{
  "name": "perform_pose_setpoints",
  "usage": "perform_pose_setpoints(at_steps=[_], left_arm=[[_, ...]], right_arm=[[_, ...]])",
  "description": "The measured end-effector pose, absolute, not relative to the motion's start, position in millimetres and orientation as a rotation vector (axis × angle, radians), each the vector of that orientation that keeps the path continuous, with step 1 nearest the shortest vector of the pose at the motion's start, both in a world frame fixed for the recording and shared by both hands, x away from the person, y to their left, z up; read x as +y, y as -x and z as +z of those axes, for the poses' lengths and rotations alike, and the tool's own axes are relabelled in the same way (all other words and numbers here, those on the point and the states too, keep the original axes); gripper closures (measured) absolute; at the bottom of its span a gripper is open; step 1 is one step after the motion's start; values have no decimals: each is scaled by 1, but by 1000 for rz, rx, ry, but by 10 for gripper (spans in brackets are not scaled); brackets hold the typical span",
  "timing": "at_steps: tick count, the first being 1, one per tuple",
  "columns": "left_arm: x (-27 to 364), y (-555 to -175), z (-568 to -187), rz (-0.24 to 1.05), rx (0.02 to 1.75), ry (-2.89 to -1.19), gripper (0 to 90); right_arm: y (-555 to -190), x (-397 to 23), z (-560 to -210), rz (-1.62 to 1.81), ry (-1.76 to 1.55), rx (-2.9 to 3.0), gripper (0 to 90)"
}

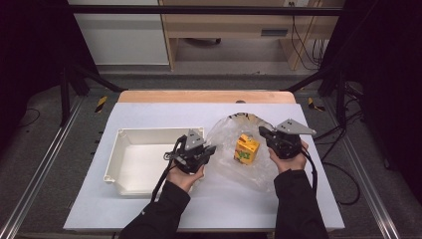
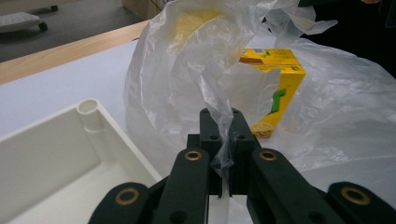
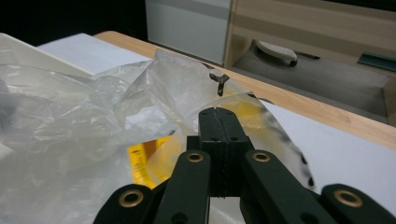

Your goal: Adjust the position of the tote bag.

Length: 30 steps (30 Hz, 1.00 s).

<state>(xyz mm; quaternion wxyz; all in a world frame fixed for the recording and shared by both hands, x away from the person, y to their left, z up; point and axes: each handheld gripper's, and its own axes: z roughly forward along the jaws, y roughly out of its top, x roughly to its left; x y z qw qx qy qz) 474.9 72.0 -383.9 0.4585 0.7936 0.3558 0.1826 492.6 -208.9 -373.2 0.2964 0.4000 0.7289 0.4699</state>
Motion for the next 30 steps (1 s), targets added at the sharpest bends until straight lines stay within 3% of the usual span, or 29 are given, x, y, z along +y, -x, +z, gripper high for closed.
perform_pose_setpoints(at_steps=[7,17,30], left_arm=[[48,-503,-396,475,917,-2036,880],[42,-518,-416,476,987,-2109,880],[39,-517,-423,444,939,-2166,878]], right_arm=[[-534,-217,-402,1126,-1176,1977,900],[-549,-218,-433,990,-1230,2068,900],[-559,-207,-462,881,-1309,2181,900]])
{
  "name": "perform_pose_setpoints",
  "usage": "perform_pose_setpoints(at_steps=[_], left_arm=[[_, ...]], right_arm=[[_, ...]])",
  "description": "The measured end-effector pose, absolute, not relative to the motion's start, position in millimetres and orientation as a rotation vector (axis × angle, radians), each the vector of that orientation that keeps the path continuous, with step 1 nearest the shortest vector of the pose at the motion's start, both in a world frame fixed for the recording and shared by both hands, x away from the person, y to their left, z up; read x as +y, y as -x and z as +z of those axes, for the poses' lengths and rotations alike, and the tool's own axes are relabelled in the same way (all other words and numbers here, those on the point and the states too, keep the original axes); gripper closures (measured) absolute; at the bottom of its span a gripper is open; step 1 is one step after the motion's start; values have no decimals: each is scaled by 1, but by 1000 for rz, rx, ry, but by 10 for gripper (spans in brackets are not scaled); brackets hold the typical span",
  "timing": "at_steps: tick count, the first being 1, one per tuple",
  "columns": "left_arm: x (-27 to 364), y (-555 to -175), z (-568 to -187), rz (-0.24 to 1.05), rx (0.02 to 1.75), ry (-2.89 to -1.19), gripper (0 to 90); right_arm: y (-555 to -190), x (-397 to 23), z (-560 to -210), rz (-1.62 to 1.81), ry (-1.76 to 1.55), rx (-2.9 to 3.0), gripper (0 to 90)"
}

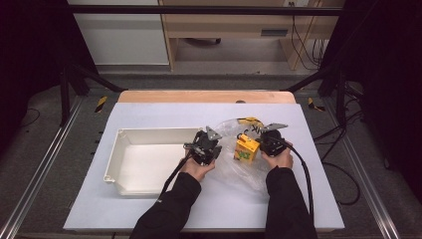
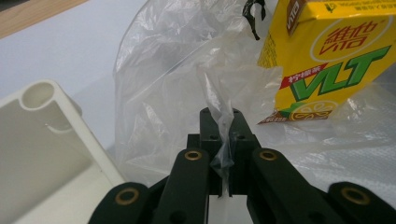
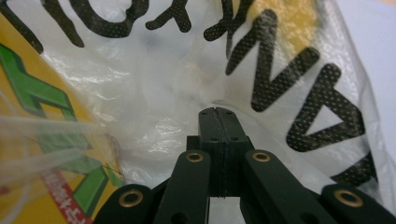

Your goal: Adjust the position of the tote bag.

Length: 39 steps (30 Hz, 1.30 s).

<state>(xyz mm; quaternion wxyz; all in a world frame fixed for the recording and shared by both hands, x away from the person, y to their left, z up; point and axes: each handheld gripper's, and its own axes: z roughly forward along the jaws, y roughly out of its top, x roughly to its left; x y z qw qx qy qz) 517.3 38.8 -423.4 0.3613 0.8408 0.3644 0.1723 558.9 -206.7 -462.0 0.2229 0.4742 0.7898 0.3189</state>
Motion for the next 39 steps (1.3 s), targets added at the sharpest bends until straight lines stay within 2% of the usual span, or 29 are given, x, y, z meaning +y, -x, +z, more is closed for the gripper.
perform_pose_setpoints(at_steps=[6,12,18,27,33,39], left_arm=[[39,-520,-426,419,948,-2177,874],[39,-520,-426,418,943,-2176,875],[39,-520,-426,412,940,-2175,876],[39,-520,-426,406,942,-2169,876],[40,-519,-426,405,952,-2154,876],[41,-520,-426,404,953,-2159,876]], right_arm=[[-561,-207,-466,822,-1344,2210,894],[-550,-215,-444,885,-1310,2128,814],[-513,-237,-399,1035,-1255,1982,758],[-449,-228,-388,1191,-1148,2011,706],[-421,-207,-403,1246,-1118,2121,741],[-413,-185,-426,1196,-1104,2221,885]])
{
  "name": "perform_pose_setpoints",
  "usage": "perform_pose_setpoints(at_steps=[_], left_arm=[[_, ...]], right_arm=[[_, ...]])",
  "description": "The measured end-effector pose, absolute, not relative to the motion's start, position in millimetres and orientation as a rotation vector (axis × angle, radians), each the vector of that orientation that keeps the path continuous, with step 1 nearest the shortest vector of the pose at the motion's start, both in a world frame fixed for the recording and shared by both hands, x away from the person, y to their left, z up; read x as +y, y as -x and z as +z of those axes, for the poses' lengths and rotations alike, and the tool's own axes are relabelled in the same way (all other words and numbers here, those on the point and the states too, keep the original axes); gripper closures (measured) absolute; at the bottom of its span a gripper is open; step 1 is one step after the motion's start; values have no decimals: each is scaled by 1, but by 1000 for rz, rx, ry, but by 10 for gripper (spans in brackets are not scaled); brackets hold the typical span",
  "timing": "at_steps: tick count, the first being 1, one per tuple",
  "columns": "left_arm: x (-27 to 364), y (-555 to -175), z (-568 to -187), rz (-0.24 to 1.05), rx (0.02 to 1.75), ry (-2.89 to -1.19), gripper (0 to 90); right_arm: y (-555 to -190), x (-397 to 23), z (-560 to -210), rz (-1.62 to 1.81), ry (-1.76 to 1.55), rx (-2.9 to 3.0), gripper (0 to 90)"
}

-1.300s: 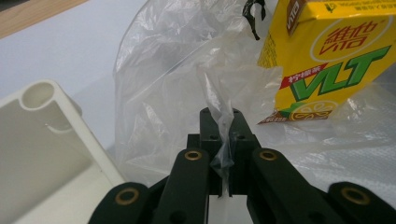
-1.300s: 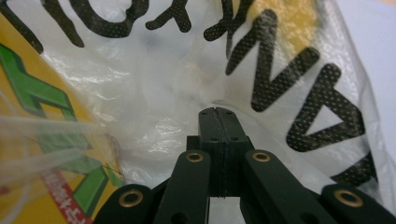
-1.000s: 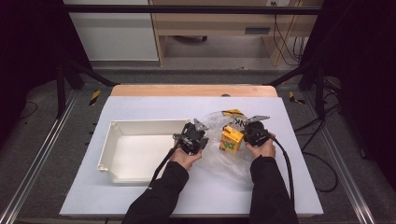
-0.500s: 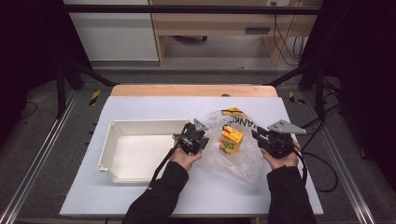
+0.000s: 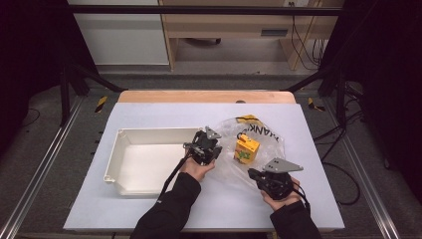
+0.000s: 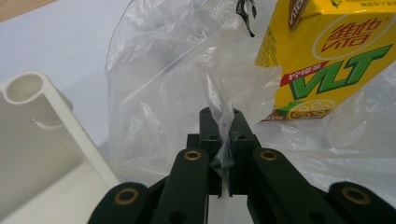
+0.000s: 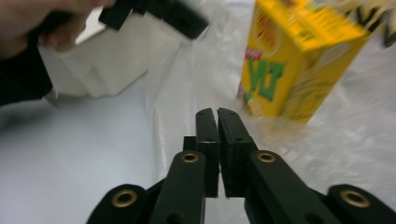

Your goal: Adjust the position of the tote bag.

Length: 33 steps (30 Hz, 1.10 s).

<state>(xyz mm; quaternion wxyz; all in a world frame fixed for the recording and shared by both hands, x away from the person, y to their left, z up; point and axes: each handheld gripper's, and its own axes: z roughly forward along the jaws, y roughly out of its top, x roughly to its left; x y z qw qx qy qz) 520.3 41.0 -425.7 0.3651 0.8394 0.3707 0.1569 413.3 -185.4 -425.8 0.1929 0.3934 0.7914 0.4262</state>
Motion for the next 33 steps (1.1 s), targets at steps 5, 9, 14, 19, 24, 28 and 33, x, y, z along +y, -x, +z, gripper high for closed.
perform_pose_setpoints(at_steps=[5,9,14,19,24,28,33], left_arm=[[42,-520,-426,405,965,-2139,876],[42,-520,-426,414,960,-2145,876],[42,-520,-427,420,948,-2159,876],[42,-520,-427,421,947,-2160,872],[41,-520,-428,417,943,-2147,812],[41,-519,-426,429,928,-2137,719],[43,-515,-421,444,912,-2118,600]], right_arm=[[-418,-177,-446,1093,-1123,2311,900],[-422,-175,-457,1031,-1150,2348,900],[-427,-172,-472,910,-1173,2434,900],[-427,-172,-474,922,-1179,2431,900],[-426,-177,-466,985,-1174,2390,870],[-422,-184,-452,1086,-1155,2302,798],[-420,-190,-440,1152,-1131,2230,736]])
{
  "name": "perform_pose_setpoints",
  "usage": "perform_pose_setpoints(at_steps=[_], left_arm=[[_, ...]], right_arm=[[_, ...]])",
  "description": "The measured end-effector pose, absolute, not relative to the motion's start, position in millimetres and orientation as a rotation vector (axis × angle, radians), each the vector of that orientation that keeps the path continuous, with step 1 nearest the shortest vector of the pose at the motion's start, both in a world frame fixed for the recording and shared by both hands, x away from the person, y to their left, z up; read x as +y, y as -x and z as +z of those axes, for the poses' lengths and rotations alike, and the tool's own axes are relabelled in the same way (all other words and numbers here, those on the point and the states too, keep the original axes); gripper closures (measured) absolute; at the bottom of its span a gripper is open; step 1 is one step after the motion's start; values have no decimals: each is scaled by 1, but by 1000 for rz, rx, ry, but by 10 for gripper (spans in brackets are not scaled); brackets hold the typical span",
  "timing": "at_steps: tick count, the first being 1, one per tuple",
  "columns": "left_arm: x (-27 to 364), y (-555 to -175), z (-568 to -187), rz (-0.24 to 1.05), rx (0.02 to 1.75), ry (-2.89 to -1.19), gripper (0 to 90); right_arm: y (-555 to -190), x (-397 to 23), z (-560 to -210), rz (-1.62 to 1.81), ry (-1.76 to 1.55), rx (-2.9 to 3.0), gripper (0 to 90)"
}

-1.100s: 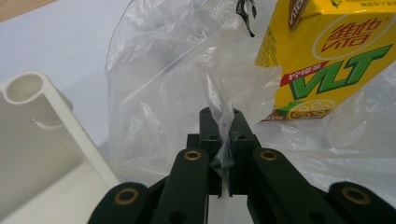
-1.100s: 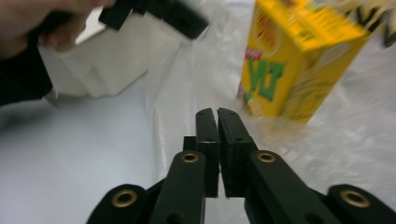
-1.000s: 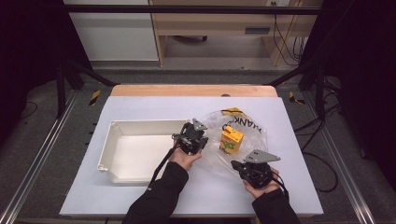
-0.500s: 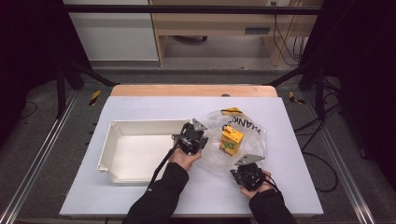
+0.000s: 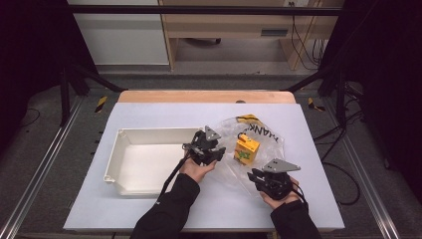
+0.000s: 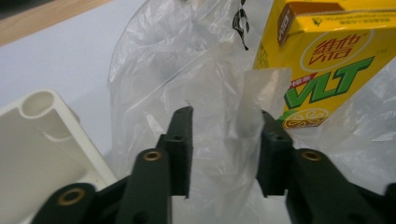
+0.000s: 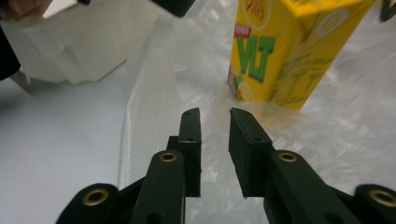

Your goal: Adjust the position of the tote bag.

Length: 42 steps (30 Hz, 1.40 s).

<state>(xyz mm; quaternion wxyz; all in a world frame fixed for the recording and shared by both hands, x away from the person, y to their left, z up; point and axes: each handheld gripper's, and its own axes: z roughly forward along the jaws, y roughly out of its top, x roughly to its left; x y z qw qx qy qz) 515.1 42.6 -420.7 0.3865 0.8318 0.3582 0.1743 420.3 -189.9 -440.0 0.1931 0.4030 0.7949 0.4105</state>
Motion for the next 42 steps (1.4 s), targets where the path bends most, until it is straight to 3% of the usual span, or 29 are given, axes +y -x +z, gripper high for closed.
perform_pose_setpoints(at_steps=[6,16,21,28,42], left_arm=[[47,-508,-412,425,890,-2121,451],[58,-496,-394,412,861,-2070,407],[57,-500,-387,399,862,-2040,521],[51,-507,-395,366,879,-2061,869],[57,-484,-418,326,868,-2109,899]], right_arm=[[-422,-198,-429,1164,-1125,2162,646],[-421,-205,-419,1186,-1134,2105,616],[-422,-205,-420,1174,-1135,2107,616],[-422,-207,-421,1171,-1139,2107,622],[-425,-213,-428,1131,-1166,2107,631]])
